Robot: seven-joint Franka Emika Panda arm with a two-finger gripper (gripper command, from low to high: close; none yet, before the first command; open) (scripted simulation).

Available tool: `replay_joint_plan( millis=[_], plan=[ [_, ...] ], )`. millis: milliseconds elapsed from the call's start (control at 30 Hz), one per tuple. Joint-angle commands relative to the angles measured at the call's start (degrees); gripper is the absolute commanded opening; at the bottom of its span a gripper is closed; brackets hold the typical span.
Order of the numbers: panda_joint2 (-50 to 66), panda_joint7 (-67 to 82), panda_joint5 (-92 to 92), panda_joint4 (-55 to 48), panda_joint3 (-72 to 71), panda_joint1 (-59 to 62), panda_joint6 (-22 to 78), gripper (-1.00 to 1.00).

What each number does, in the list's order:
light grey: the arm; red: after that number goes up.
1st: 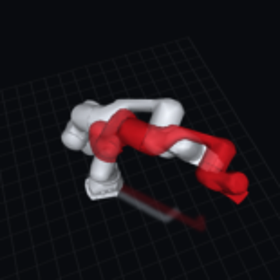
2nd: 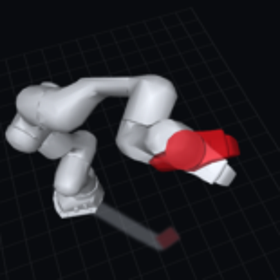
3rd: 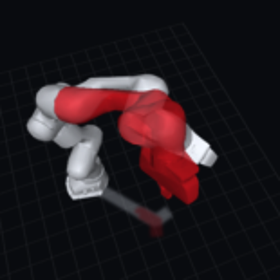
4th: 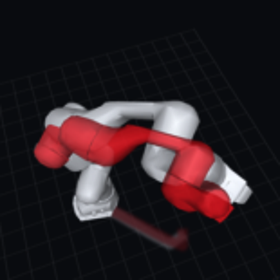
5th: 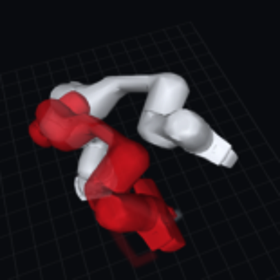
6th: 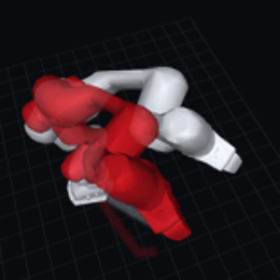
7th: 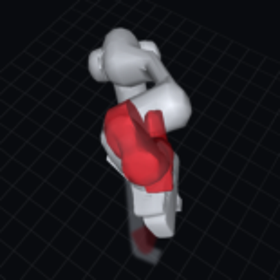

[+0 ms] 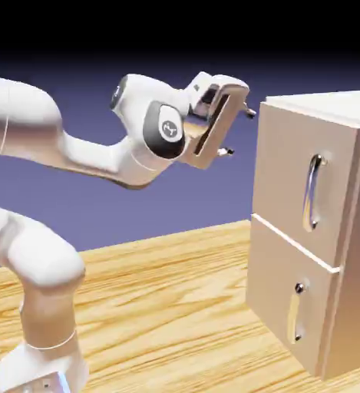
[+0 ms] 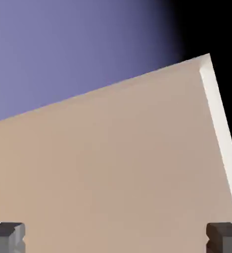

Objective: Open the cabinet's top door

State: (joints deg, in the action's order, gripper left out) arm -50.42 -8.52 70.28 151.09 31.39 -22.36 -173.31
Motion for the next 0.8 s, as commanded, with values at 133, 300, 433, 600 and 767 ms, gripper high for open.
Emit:
replay_joint_plan(
  millis=[133,300,433,600,767],
  plan=[
    [-3.2,6.0,12.5,-1.8,5.6,-3.8,0.1,0.00],
    [-6.3,12.0,24.9,-3.5,11.1,-7.7,0.2,0.00],
    [-8.8,16.8,34.9,-4.9,15.6,-10.8,0.3,0.00],
    [-12.0,22.9,47.3,-6.7,21.1,-14.6,0.5,0.00],
    [-15.1,28.9,59.8,-8.4,26.7,-18.4,0.6,0.00]
  ],
)
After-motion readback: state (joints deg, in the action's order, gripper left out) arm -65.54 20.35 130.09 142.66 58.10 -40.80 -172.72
